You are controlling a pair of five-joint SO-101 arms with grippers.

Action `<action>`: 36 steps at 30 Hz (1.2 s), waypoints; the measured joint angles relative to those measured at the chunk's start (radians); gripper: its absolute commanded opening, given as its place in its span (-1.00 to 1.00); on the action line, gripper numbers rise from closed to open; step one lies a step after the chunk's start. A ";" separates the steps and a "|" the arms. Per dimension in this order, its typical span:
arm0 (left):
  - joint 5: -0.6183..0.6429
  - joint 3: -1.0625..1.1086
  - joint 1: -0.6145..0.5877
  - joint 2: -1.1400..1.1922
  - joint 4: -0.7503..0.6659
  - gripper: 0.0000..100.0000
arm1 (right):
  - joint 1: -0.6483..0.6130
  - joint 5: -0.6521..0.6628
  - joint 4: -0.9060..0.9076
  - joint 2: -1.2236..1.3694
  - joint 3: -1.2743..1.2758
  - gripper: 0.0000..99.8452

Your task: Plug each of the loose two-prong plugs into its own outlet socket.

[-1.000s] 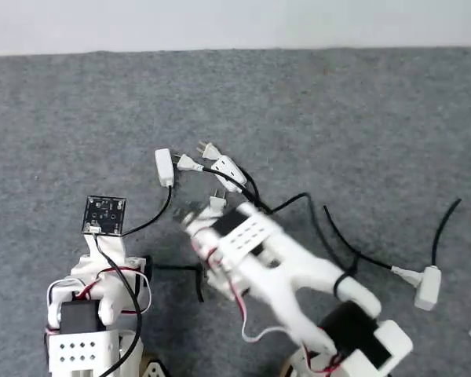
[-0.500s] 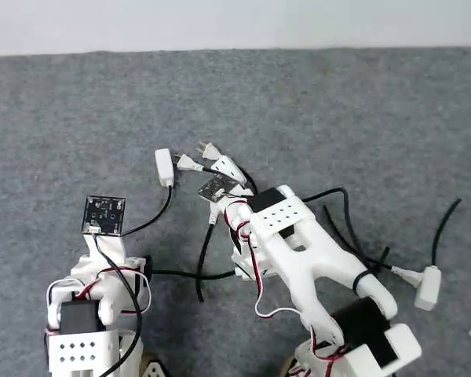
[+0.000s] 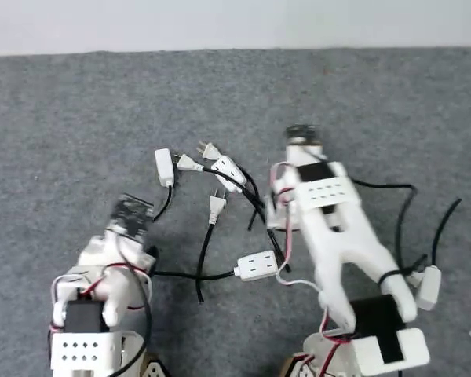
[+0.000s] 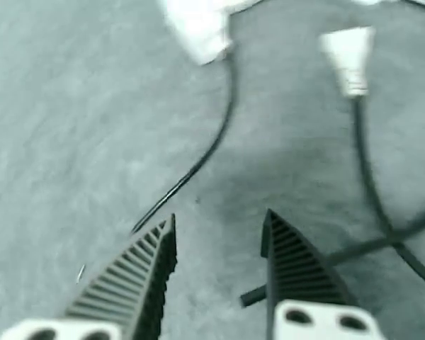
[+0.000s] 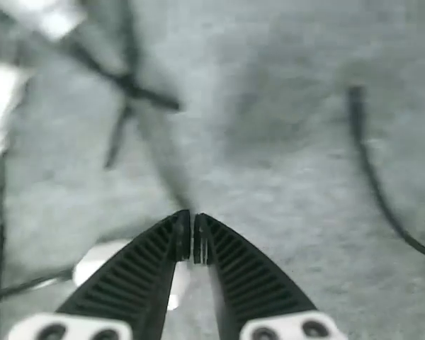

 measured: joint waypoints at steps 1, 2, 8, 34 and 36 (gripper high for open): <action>-0.017 0.000 0.048 0.000 -0.002 -0.62 | 0.034 0.009 -0.009 0.000 0.015 -0.98; -0.037 0.000 0.104 0.000 -0.002 -0.60 | 0.072 0.018 -0.017 0.000 0.037 -0.98; -0.187 -0.031 0.463 0.000 0.061 -0.27 | 0.292 0.135 -0.043 -0.002 0.132 -0.98; -0.324 -0.830 0.730 1.367 -0.123 -0.34 | 0.560 0.207 -0.170 -0.003 0.132 -0.98; -0.316 -0.852 0.713 1.422 -0.157 -0.39 | 0.562 0.207 -0.172 -0.003 0.132 -0.98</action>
